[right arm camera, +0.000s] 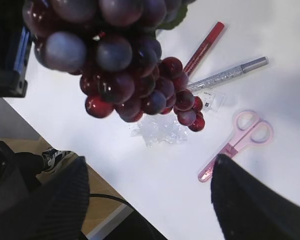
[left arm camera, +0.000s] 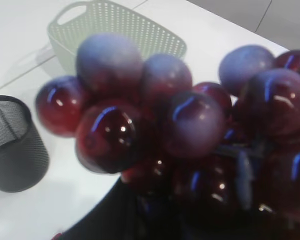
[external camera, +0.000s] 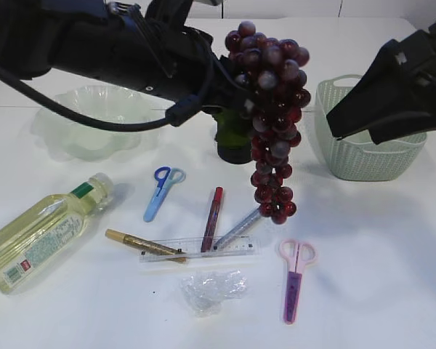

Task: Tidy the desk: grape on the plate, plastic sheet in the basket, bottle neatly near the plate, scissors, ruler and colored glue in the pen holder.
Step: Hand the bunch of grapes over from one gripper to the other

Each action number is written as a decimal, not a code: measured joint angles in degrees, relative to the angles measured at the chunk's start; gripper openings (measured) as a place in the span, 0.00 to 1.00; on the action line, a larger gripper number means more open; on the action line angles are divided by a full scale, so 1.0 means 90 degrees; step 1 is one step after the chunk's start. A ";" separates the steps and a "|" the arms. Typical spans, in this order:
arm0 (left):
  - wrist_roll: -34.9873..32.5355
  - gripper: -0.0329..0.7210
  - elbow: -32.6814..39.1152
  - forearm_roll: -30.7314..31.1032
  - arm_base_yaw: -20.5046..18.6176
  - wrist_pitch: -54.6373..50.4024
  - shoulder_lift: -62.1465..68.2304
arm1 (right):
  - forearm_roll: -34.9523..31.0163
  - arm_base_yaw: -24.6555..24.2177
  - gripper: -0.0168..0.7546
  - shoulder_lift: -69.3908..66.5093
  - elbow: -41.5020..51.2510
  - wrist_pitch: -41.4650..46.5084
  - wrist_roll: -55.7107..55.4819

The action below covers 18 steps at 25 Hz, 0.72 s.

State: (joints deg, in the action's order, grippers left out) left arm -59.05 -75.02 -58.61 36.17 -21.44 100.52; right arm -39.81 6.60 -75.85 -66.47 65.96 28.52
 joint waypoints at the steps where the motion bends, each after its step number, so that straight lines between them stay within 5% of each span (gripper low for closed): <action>1: 0.0000 0.16 0.0000 0.0010 -0.0070 -0.0011 -0.0034 | 0.0000 0.0000 0.78 0.0000 0.0000 0.0000 0.0000; 18: 0.0000 0.16 0.0000 0.0024 -0.2035 -0.0015 -0.0798 | 0.0000 0.0000 0.78 0.0000 0.0000 0.0224 0.0000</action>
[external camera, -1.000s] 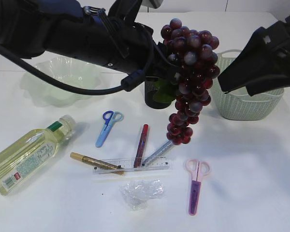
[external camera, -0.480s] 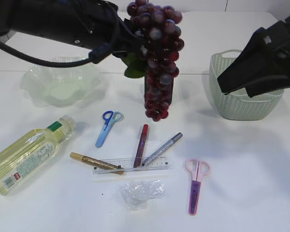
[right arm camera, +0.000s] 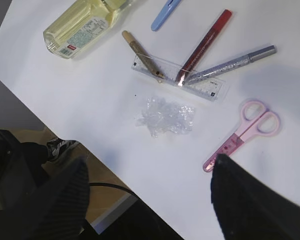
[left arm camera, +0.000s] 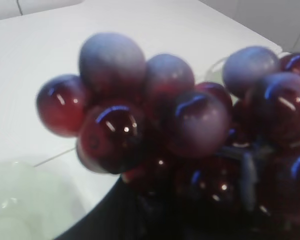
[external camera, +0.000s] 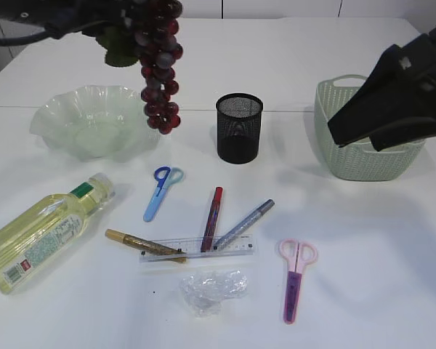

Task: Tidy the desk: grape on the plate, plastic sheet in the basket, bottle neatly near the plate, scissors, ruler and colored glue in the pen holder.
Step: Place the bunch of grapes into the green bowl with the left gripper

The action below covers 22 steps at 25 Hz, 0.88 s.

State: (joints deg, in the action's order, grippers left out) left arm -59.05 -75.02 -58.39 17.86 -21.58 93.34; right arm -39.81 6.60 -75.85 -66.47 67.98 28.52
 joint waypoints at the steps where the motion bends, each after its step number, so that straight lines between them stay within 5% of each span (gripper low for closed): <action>1: 0.0000 0.16 0.0000 0.0000 -0.0120 0.0000 -0.0031 | 0.0000 0.0000 0.78 0.0000 0.0000 0.0012 0.0000; 11: 0.0000 0.16 0.0000 -0.0133 -0.0827 0.1047 -0.0053 | 0.0000 0.0000 0.78 0.0000 0.0000 0.0182 0.0000; 22: 0.0000 0.16 0.0000 -0.0303 -0.0991 0.2740 0.0207 | 0.0000 0.0000 0.78 0.0000 0.0000 0.0215 0.0000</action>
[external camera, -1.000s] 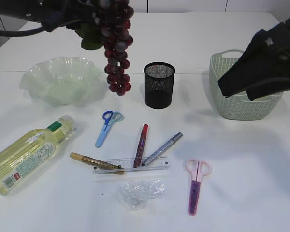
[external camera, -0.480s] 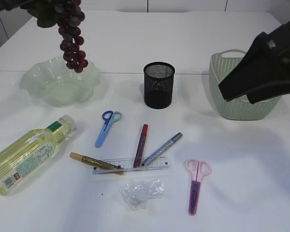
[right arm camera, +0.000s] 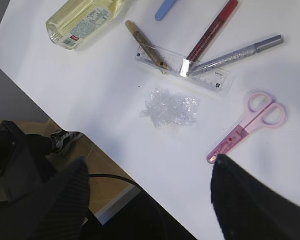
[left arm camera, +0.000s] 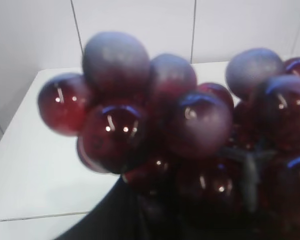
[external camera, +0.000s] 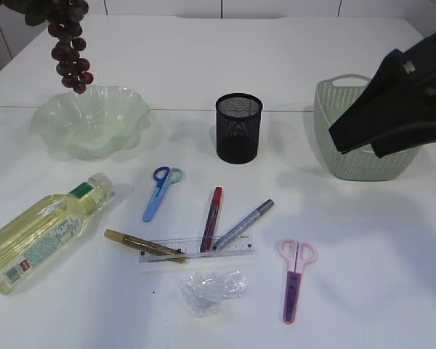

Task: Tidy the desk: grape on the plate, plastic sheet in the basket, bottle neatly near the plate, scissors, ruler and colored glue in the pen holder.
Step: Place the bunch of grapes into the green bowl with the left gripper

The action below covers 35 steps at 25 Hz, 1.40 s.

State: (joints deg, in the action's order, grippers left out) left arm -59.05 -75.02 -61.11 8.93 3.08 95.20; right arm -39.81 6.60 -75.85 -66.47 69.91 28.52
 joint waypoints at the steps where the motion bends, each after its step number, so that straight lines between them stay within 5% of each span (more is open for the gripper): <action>1: 0.0000 0.16 0.0000 0.0000 -0.0011 0.0130 0.0091 | 0.0000 0.0000 0.78 0.0000 0.0000 0.0000 0.0000; 18: 0.0000 0.16 -0.0709 0.0026 -0.0025 0.0834 0.1870 | 0.0000 0.0000 0.78 0.0000 0.0000 0.0000 0.0000; 35: 0.0000 0.16 -0.0735 -0.0144 -0.0083 0.1086 0.2177 | 0.0000 0.0000 0.78 0.0000 0.0000 0.0000 0.0090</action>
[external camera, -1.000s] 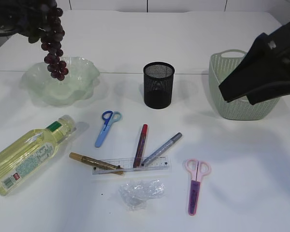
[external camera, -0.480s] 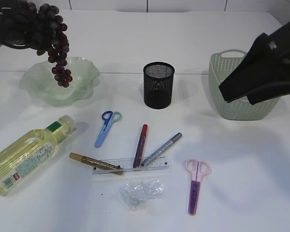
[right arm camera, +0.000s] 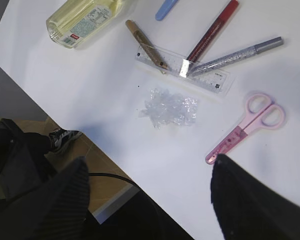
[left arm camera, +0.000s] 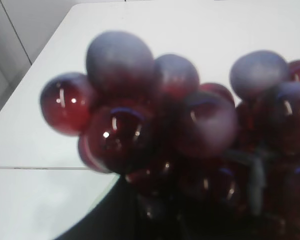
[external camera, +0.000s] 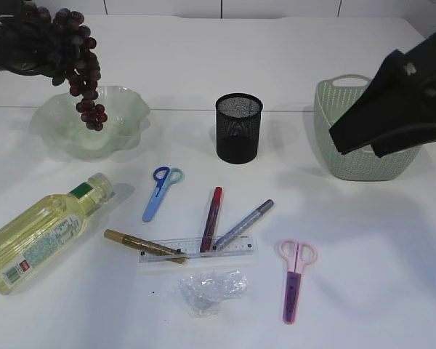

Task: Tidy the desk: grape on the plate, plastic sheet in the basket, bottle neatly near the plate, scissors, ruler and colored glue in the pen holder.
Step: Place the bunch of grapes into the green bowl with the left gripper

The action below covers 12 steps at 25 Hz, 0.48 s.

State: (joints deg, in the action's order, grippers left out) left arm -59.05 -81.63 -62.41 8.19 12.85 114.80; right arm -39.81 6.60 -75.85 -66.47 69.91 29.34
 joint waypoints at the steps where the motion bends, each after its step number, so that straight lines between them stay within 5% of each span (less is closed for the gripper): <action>1: 0.0000 0.16 0.0000 0.0000 0.0000 0.0004 0.0000 | 0.0000 0.0000 0.78 0.0000 0.0000 0.0000 0.0000; 12: 0.0000 0.22 0.0000 -0.0070 0.0000 0.0014 0.0014 | 0.0000 0.0000 0.78 0.0000 0.0000 0.0000 0.0010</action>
State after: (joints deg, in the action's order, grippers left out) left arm -59.05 -81.63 -63.03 8.19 12.98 114.93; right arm -39.81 6.60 -75.85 -66.47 69.91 29.43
